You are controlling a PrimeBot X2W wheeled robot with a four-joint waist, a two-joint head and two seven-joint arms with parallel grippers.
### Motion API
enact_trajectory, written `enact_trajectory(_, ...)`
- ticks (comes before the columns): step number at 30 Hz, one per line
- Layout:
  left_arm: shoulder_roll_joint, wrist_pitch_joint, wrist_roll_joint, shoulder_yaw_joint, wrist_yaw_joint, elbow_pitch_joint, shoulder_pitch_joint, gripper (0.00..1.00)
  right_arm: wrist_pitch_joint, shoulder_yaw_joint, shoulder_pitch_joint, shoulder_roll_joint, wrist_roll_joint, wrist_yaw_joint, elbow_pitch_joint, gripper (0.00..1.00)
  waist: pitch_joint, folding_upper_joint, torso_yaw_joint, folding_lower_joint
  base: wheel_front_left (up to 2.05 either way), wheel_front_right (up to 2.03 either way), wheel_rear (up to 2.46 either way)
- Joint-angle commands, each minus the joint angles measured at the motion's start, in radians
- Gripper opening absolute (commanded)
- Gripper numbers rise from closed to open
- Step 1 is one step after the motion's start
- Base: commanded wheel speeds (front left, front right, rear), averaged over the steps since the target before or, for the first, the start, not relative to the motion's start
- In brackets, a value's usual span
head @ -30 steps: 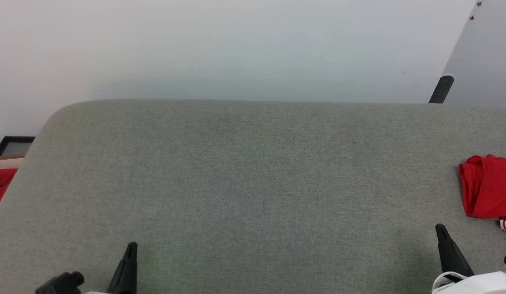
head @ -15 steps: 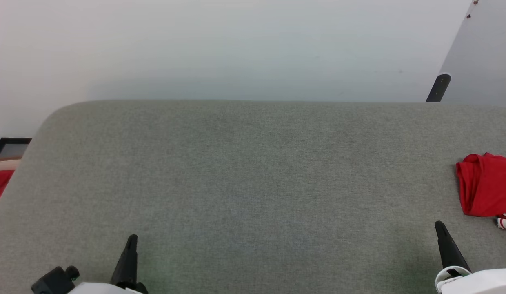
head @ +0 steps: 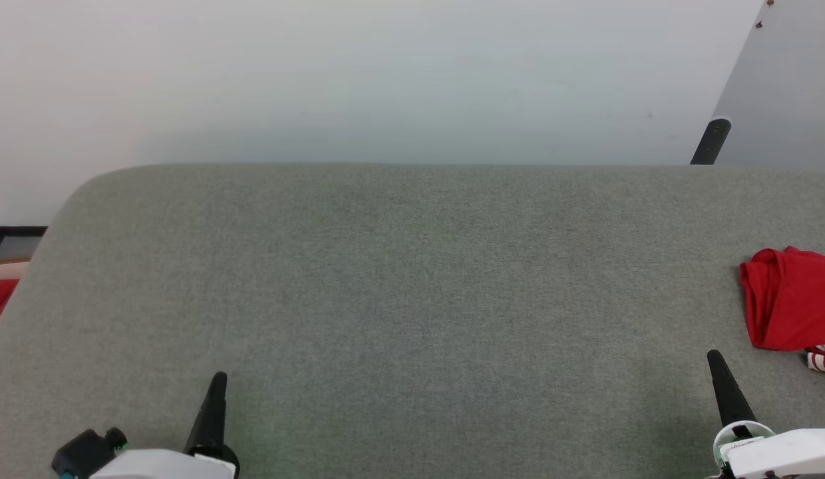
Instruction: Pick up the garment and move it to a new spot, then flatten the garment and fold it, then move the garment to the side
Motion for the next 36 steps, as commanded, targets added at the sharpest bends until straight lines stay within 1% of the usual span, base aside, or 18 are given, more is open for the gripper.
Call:
enact_trajectory(1, 0.001, 0.006, -0.024, 0.008, -0.009, -0.007, -0.022, 0.00, 0.004, -0.004, -0.020, 0.001, 0.031, 0.000, -0.004, 0.00, 0.000, 0.0000, -0.001, 0.0000, 0.00, 0.00, 0.00)
enact_trajectory(15, -0.022, 0.043, -0.146, 0.028, -0.013, 0.007, -0.049, 0.00, 0.021, -0.010, -0.043, 0.007, 0.160, 0.000, 0.018, 0.00, 0.001, 0.0000, -0.009, 0.0000, 0.00, 0.00, 0.00)
enact_trajectory(16, -0.027, 0.053, -0.180, 0.033, -0.014, 0.011, -0.058, 0.00, 0.027, -0.012, -0.049, 0.008, 0.195, 0.000, 0.024, 0.00, 0.002, 0.0000, -0.011, 0.0000, 0.00, 0.00, 0.00)
enact_trajectory(36, -0.054, 0.097, -0.325, 0.057, -0.020, 0.027, -0.088, 0.00, 0.048, -0.018, -0.071, 0.016, 0.349, 0.000, 0.050, 0.00, 0.004, 0.0000, -0.022, 0.0000, 0.00, 0.00, 0.00)
